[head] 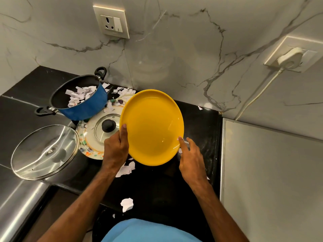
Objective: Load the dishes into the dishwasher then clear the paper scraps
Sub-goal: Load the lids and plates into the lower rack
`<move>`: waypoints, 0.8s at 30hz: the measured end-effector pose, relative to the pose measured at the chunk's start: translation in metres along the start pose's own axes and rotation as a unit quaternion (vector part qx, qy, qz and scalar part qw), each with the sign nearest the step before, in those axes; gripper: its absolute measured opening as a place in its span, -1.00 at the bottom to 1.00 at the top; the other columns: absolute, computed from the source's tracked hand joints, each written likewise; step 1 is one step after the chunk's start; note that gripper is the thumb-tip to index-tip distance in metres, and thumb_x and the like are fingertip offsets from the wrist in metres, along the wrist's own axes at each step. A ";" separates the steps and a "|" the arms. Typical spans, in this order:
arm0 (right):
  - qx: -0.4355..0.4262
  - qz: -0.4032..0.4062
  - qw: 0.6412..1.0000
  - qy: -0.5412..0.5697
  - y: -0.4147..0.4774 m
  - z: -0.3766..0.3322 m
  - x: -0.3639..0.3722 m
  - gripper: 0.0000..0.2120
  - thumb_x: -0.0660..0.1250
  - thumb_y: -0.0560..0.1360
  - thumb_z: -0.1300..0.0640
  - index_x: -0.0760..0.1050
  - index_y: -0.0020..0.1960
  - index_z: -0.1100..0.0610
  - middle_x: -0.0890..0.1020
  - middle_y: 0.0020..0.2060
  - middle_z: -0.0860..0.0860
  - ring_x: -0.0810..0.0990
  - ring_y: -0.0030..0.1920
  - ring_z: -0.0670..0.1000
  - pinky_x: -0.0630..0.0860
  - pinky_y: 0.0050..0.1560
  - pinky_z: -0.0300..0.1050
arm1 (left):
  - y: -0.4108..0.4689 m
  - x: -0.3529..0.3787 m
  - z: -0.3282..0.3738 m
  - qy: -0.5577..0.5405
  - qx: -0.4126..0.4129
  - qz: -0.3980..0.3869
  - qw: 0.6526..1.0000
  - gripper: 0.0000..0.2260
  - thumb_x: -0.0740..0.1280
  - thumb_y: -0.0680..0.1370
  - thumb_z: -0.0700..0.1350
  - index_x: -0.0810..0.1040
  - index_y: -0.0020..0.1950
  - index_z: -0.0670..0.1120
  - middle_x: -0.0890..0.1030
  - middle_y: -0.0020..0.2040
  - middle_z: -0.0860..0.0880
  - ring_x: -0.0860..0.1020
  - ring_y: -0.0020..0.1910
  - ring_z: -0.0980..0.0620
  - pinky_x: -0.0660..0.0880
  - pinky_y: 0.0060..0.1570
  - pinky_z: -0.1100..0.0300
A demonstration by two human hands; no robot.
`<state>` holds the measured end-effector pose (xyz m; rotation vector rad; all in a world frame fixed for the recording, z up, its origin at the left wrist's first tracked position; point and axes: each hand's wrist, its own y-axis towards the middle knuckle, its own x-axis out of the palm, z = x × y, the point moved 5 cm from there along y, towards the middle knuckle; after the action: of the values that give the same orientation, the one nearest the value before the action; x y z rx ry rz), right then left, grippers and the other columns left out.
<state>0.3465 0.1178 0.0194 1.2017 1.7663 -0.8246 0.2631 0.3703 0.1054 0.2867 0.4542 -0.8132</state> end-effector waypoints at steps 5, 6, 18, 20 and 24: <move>0.046 -0.014 0.998 -0.051 -0.004 -0.010 0.001 -0.23 0.35 0.61 0.23 0.04 0.69 0.01 0.14 0.65 0.13 0.20 0.61 0.17 0.29 0.55 0.12 | -0.003 -0.008 -0.005 0.006 0.019 0.008 1.000 -0.52 0.14 0.71 0.04 0.32 -0.40 -0.07 0.34 -0.52 -0.01 0.36 -0.57 0.15 0.25 -0.57 0.32; 0.050 -0.011 0.998 -0.046 -0.005 -0.012 0.002 -0.23 0.35 0.61 0.22 0.02 0.69 0.04 0.15 0.65 0.12 0.21 0.61 0.16 0.28 0.55 0.12 | -0.004 -0.011 -0.006 0.009 0.019 0.014 1.000 -0.52 0.15 0.71 0.04 0.32 -0.40 -0.07 0.35 -0.52 -0.01 0.36 -0.58 0.15 0.25 -0.57 0.33; 0.095 0.053 0.925 0.363 -0.065 -0.045 -0.007 -0.65 0.02 0.77 -0.06 0.35 0.51 -0.14 0.55 0.30 -0.13 0.54 0.25 -0.12 0.48 0.26 -0.07 | -0.033 -0.050 -0.027 -0.040 -0.031 -0.043 0.998 -0.47 0.09 0.68 0.19 0.25 -0.40 -0.08 0.32 -0.49 -0.04 0.26 -0.54 0.13 0.21 -0.49 0.25; 0.152 0.051 0.883 0.440 -0.079 -0.045 -0.010 -0.67 0.02 0.75 -0.12 0.40 0.43 -0.11 0.55 0.19 -0.17 0.52 0.13 -0.17 0.44 0.18 -0.15 | -0.038 -0.056 -0.036 -0.064 -0.051 -0.085 0.993 -0.46 0.07 0.65 0.24 0.27 -0.40 -0.08 0.36 -0.50 -0.03 0.29 -0.53 0.08 0.25 -0.45 0.21; 0.178 0.081 0.869 0.454 -0.111 -0.040 -0.003 -0.85 0.18 0.73 -0.06 0.45 0.26 -0.14 0.61 0.06 -0.19 0.62 0.07 -0.09 0.51 -0.07 -0.23 | -0.057 -0.063 -0.046 -0.090 -0.074 -0.146 0.982 -0.46 0.07 0.68 0.21 0.28 -0.42 -0.05 0.37 -0.56 0.08 0.31 -0.54 0.13 0.26 -0.40 0.21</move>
<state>0.2319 0.1141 0.0474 2.2076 2.2285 -0.5078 0.1698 0.3909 0.0926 0.0061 0.3893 -1.0756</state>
